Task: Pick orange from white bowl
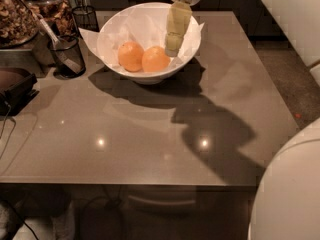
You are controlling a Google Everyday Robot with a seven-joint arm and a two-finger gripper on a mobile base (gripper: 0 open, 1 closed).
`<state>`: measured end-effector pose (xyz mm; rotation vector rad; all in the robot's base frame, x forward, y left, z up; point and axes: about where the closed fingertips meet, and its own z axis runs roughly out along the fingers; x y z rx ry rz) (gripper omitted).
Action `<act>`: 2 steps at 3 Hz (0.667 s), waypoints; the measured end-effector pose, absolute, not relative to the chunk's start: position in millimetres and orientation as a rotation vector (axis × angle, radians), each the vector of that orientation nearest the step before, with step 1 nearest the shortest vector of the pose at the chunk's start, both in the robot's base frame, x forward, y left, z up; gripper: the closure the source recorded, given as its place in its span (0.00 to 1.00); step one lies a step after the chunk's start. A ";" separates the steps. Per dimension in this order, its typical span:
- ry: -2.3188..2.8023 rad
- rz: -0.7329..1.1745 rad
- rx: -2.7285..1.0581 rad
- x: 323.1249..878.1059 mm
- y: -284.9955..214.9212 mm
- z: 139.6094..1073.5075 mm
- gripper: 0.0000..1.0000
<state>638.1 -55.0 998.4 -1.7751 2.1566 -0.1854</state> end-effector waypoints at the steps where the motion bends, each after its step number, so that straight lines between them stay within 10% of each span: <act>1: 2.151 -0.143 -1.733 646.8 -55.2 995.6 0.00; 2: 2.102 -0.072 -1.759 661.4 -38.3 990.5 0.00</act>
Offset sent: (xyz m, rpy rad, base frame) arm 0.0345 0.0286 -0.0086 0.1322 0.0490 0.0889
